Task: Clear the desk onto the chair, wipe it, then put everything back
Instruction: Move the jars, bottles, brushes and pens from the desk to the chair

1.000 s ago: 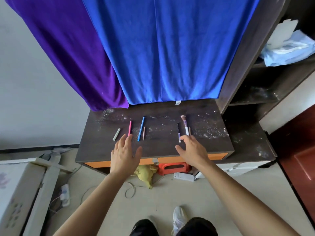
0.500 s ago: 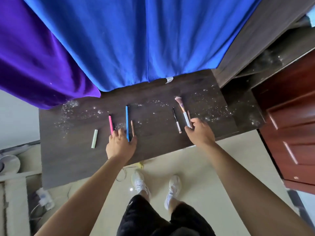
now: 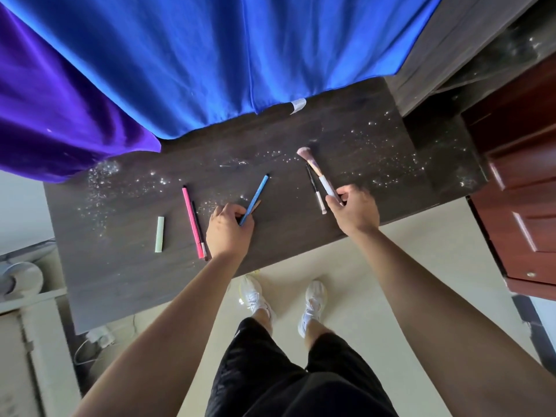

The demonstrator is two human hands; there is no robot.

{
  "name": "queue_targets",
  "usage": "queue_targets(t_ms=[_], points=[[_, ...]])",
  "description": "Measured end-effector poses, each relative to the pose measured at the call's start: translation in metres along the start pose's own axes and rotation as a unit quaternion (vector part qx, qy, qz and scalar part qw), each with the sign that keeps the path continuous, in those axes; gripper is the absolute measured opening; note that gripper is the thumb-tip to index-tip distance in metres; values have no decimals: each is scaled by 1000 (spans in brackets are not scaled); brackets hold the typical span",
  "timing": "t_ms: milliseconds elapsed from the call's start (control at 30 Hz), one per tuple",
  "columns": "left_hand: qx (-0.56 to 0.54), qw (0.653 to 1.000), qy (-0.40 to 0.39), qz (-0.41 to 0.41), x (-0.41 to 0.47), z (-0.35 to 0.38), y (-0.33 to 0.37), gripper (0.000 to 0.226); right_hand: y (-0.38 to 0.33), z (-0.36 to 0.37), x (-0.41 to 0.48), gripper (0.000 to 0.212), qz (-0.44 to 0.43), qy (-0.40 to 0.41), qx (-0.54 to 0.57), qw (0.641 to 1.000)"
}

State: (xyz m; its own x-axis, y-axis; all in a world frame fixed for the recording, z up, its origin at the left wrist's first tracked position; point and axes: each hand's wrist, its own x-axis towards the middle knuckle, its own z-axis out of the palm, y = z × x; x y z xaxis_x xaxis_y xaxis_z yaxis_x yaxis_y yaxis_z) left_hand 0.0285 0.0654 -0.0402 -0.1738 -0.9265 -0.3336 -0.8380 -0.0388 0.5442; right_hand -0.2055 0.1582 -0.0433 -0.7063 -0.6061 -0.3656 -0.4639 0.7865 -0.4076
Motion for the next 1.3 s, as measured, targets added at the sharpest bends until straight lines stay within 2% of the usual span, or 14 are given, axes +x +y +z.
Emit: queue_targets(t_ms=[333, 567, 767, 967, 1167, 1300], points=[[-84, 996, 25, -35, -3, 7, -1, 13, 10, -2, -6, 32, 2, -28, 74, 997], [-97, 994, 21, -36, -18, 10, -2, 13, 15, -2, -15, 24, 11, -24, 84, 996], [-95, 995, 30, -32, -22, 5, 5, 12, 17, -1, -19, 26, -12, -35, 90, 995], [-95, 995, 34, -11, -24, -3, 13, 12, 15, -2, -20, 26, -7, -41, 61, 997], [-95, 995, 34, -5, -24, -12, 16, 9, 12, -8, -18, 33, -62, -42, -3, 997], [-109, 993, 40, 0, -23, -21, 27, 9, 7, -20, -21, 33, -74, -31, 8, 997]])
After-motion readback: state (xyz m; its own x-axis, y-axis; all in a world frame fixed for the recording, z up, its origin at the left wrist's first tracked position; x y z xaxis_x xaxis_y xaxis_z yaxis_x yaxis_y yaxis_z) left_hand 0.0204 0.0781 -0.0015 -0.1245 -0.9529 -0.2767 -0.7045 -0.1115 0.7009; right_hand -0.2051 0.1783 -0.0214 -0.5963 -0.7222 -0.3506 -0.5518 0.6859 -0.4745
